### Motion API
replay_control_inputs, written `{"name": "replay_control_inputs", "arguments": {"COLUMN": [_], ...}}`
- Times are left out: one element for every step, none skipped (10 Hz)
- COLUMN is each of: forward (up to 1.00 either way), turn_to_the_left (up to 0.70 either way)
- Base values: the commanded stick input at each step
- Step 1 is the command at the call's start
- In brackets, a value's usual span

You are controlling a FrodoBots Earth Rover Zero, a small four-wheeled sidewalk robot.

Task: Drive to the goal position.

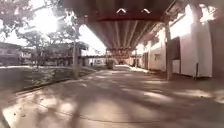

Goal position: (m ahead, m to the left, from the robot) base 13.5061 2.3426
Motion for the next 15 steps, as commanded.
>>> {"name": "replay_control_inputs", "arguments": {"forward": [0.7, 0.7, 0.7, 0.7, 0.7, 0.7, 0.7, 0.7, 0.7, 0.7, 0.7, 0.7, 0.7, 0.7, 0.7], "turn_to_the_left": [0.0, 0.0, 0.0, 0.0, 0.0, 0.0, 0.0, 0.0, 0.0, 0.0, 0.0, 0.0, 0.0, 0.0, 0.0]}}
